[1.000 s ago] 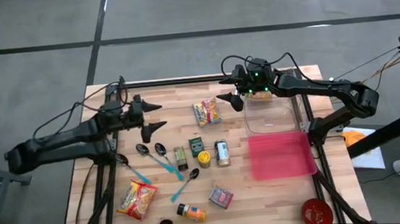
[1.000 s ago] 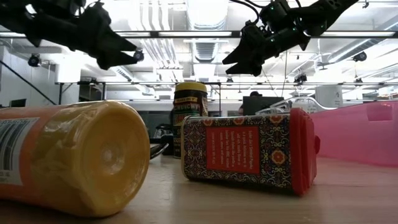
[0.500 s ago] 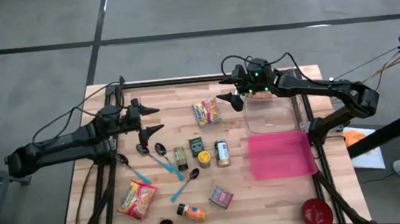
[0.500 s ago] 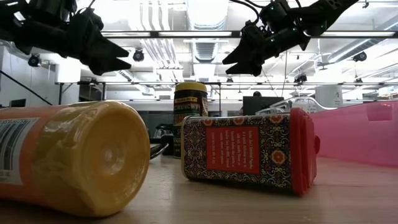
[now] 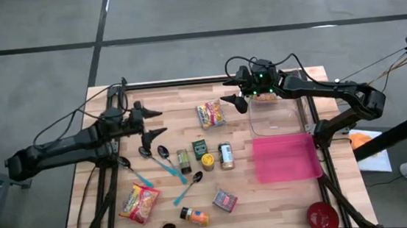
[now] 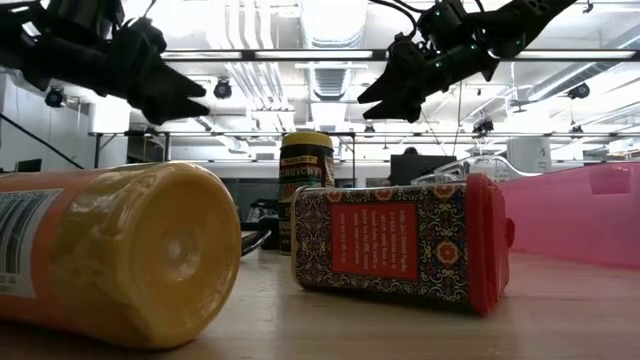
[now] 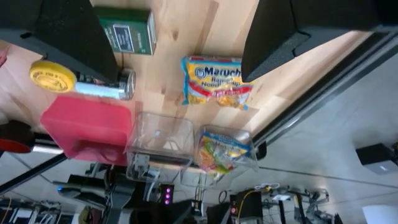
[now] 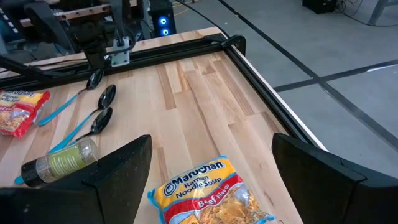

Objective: Pick & Place Food Item
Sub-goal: Put the light blue noodle pack into the top transparent bin

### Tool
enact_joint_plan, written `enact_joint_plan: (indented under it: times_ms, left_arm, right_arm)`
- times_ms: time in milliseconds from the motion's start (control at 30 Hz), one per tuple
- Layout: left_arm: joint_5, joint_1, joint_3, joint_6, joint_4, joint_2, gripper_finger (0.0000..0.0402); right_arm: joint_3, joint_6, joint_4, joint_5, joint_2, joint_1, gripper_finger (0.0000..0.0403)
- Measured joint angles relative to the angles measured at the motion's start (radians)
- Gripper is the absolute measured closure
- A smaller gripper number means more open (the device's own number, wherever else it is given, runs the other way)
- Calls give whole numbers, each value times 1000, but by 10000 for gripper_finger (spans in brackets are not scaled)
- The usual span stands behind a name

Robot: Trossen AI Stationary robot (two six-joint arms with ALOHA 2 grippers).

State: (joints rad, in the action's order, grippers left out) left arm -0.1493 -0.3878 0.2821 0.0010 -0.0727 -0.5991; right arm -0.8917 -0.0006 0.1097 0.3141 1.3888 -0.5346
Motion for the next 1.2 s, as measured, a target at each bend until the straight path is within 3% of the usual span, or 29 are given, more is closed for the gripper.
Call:
enact_joint_plan:
  times_ms: [800,1200]
  left_arm:
    - [0,0,-159,-1,17,0,55]
    - [0,0,-177,-1,33,0,55]
  right_arm:
    - [0,0,0,0,0,0,74]
    - [0,0,0,0,0,0,74]
